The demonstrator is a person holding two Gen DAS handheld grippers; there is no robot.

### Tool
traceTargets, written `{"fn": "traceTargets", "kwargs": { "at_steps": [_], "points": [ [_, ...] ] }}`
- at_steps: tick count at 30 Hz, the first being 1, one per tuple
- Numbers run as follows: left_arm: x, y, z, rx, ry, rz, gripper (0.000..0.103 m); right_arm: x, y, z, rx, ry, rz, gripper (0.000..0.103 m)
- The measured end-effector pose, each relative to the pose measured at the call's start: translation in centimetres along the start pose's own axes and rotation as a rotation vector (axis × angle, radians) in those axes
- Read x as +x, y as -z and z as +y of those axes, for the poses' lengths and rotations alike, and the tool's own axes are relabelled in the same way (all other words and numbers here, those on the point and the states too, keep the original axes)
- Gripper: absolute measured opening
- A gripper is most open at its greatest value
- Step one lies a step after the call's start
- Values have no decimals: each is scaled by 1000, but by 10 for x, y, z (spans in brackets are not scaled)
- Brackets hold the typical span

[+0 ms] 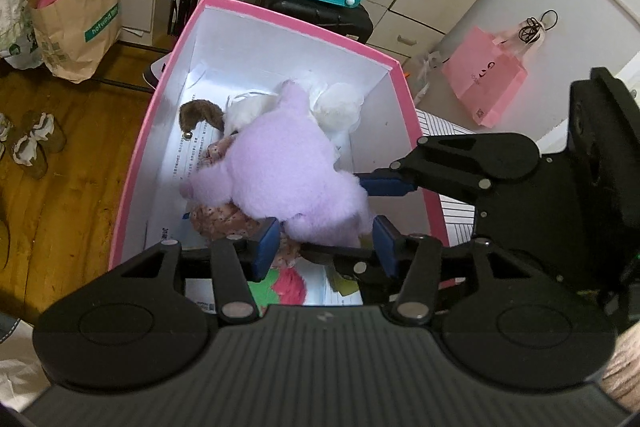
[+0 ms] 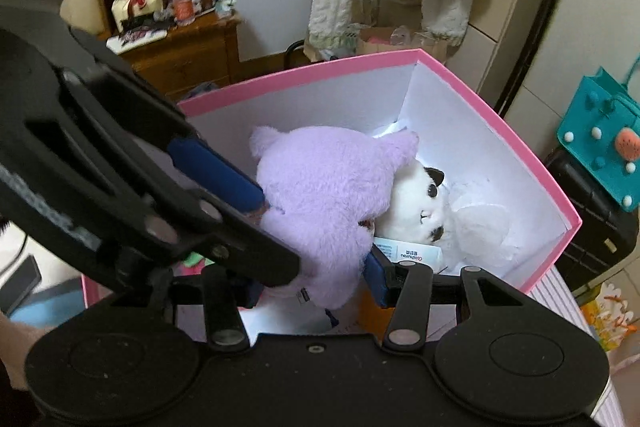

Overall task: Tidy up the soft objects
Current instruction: 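Open the left gripper to drop the lilac plush into the box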

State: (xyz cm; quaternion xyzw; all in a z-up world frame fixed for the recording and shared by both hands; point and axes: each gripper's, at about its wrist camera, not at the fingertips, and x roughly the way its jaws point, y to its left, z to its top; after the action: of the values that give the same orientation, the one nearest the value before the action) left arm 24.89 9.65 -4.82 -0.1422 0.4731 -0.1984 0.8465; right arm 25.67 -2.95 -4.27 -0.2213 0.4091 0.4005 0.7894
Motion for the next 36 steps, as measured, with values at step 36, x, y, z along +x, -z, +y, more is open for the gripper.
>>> {"fn": "traceTargets", "kwargs": {
  "at_steps": [36],
  "points": [
    [-54, 56, -59, 255, -269, -253, 69, -122, 92, 14, 381, 174, -282, 81]
  ]
}}
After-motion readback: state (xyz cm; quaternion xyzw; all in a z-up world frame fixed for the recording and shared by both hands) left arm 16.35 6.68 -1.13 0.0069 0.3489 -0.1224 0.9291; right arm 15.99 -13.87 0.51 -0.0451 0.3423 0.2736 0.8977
